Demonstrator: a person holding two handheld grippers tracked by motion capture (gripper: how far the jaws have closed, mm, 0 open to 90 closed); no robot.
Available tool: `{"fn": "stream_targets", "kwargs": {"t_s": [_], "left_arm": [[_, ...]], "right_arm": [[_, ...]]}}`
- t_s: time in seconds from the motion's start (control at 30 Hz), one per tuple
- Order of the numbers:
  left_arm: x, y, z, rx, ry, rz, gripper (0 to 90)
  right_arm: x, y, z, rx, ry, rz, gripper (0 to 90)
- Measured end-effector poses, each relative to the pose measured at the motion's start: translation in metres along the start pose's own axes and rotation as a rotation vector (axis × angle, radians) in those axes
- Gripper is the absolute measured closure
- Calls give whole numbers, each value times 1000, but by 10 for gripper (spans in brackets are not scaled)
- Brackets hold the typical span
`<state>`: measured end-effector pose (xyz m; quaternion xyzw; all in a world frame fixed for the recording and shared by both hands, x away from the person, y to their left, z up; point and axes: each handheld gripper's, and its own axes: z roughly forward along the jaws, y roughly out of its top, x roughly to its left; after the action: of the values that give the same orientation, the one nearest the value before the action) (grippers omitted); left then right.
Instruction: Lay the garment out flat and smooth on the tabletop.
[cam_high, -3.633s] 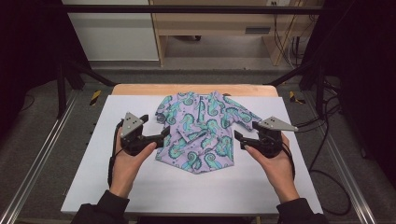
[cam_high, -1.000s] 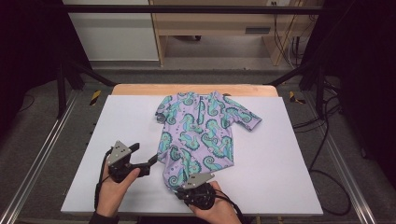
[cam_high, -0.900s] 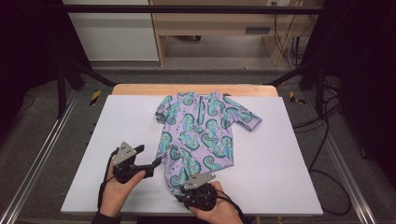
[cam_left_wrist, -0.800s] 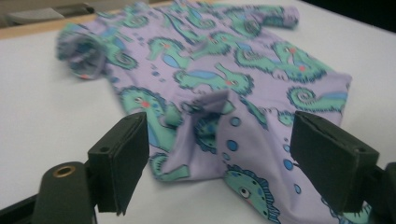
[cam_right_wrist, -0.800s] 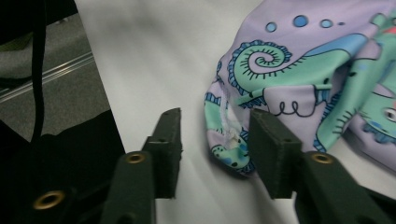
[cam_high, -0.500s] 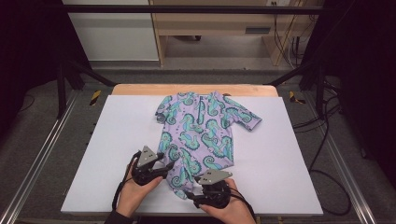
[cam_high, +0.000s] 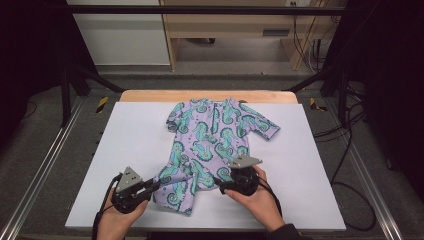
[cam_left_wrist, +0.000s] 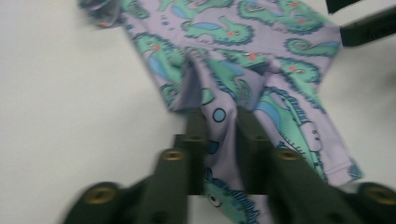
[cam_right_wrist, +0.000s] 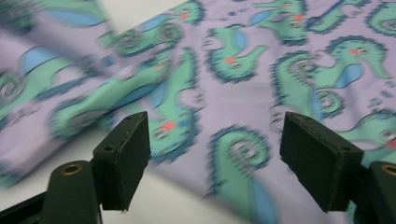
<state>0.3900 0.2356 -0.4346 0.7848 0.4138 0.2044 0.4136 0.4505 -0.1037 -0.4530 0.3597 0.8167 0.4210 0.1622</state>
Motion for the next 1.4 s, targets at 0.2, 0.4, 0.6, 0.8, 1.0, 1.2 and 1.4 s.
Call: {"fn": "stream_targets", "kwargs": {"t_s": [0.2, 0.4, 0.6, 0.8, 1.0, 1.2, 1.4], "left_arm": [[12, -2, 7, -99, 19, -32, 411], [18, 6, 32, -137, -21, -37, 333], [19, 9, 40, -150, -33, -17, 339], [19, 8, 40, -154, -38, -35, 304], [17, 7, 40, -150, -49, -36, 258], [16, 7, 42, -134, -53, -28, 267], [14, 5, 45, -117, -54, -24, 317]], "right_arm": [[-32, 26, 35, 16, -66, 58, 231], [-53, 49, 72, 21, -85, 106, 374], [-63, 60, 102, 24, -87, 152, 469], [-67, 62, 119, 26, -86, 195, 630], [-62, 63, 113, 25, -51, 171, 871], [-54, 66, 86, 1, -27, 124, 873], [-47, 51, 50, -52, 9, 111, 873]]}}
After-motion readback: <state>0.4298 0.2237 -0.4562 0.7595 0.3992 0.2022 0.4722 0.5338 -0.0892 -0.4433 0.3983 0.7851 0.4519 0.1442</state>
